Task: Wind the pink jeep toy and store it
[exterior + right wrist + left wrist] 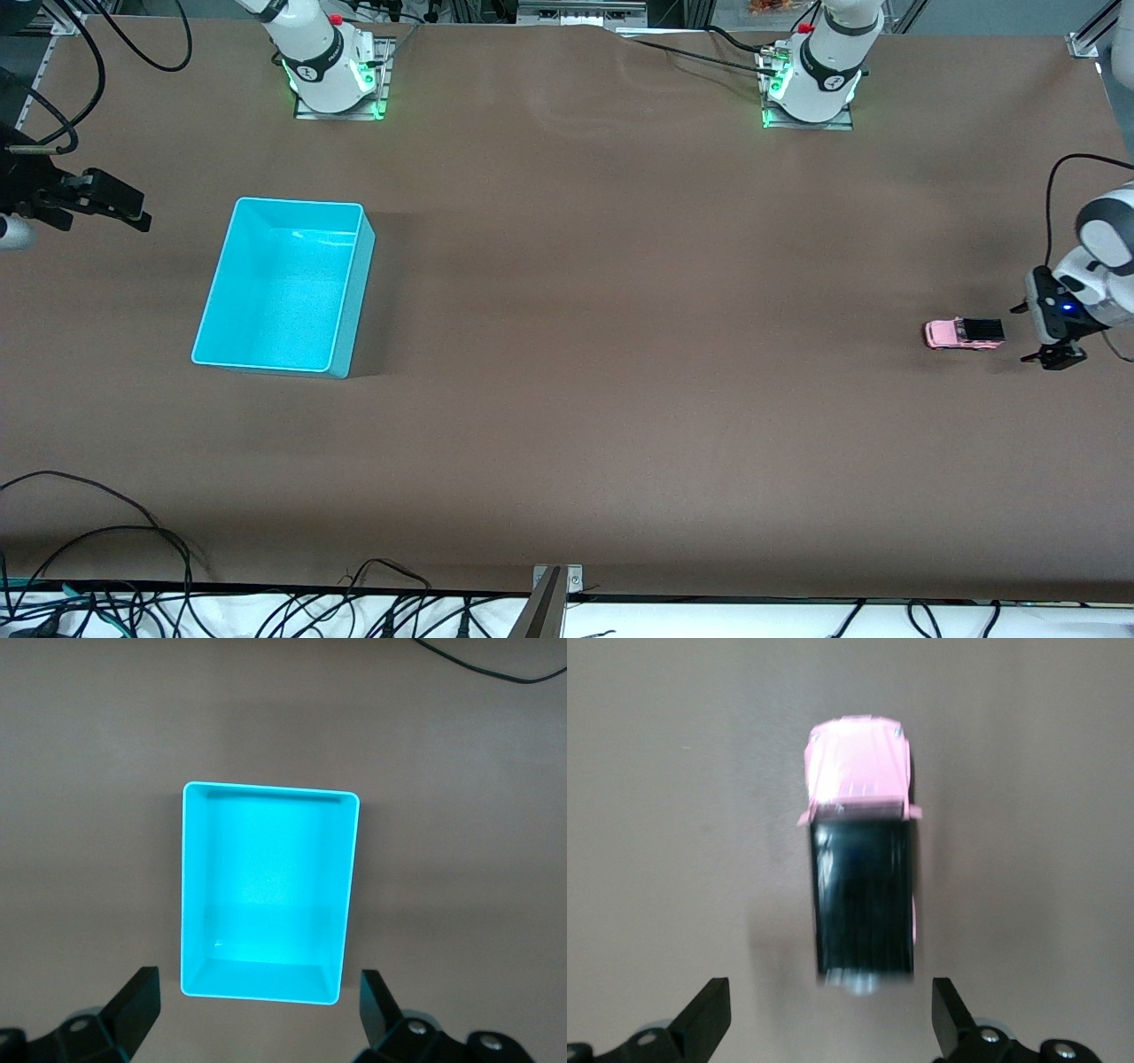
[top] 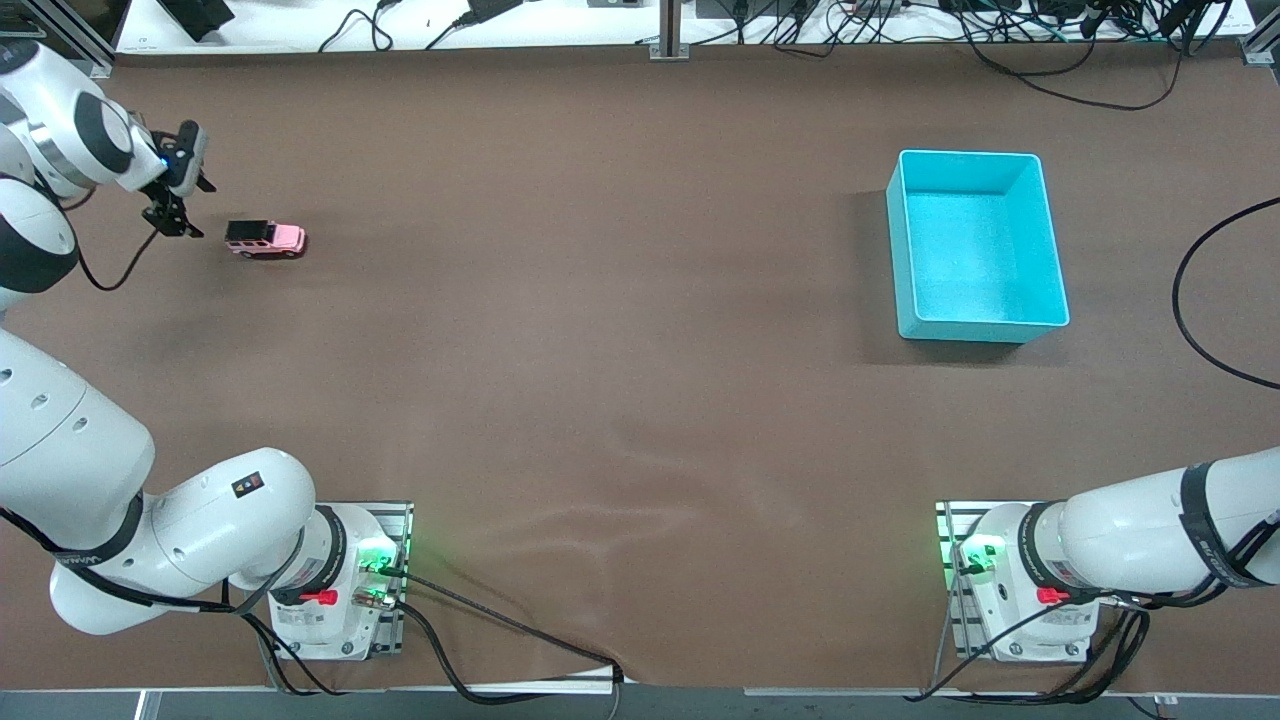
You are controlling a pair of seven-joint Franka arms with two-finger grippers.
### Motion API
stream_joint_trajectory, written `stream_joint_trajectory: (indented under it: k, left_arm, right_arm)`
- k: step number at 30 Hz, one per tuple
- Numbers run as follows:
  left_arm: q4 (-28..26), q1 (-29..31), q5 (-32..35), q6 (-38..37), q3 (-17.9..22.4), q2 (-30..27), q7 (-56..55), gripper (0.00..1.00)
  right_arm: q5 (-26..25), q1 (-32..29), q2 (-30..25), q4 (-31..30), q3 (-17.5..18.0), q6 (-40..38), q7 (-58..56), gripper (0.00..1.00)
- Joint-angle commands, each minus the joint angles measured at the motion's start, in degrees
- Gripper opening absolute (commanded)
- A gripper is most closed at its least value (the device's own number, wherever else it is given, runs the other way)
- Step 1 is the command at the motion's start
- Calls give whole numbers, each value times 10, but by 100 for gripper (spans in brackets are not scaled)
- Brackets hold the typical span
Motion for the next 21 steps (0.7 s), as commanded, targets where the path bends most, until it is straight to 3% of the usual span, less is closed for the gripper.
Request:
stream_joint_trajectory:
  k: [1,6,13,21]
  left_arm:
    - [66,-4,-7,-108,-11,-2,-68,100]
    - [110,-5,-29,-191,-12,-2,-131,100]
    - [123,-5,-65,-254,-28,-20,-213,100]
    - [140,-5,-55,-347,-84,-65,-364,100]
  right_arm:
    - [10,-2,-9,-10,-1,6,-5,100]
    - [10,-2,-9,-10,-1,6,-5,100]
    - [10,-2,-9,-10,-1,6,-5,100]
    - [10,-2,-9,-10,-1,6,-5,100]
